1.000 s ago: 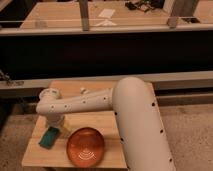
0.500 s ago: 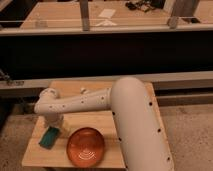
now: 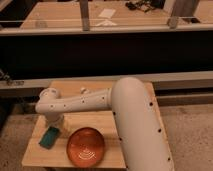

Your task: Wipe the white sponge on the table

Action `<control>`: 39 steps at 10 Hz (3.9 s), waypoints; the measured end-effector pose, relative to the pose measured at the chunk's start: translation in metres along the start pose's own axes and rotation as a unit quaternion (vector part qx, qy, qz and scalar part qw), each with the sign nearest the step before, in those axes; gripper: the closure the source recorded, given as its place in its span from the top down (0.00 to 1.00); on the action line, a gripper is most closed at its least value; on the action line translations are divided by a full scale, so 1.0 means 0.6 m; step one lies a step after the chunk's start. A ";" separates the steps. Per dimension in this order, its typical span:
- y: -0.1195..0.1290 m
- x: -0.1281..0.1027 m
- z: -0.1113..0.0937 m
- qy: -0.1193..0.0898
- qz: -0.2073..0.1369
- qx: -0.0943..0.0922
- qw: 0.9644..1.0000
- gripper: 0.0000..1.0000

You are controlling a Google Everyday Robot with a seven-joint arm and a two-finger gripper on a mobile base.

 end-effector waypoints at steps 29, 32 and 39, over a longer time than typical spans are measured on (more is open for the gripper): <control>0.015 -0.002 0.008 -0.012 0.023 -0.005 1.000 0.74; 0.012 -0.005 0.007 -0.013 0.024 -0.003 1.000 0.43; 0.045 0.026 -0.003 -0.012 0.037 -0.001 0.999 0.09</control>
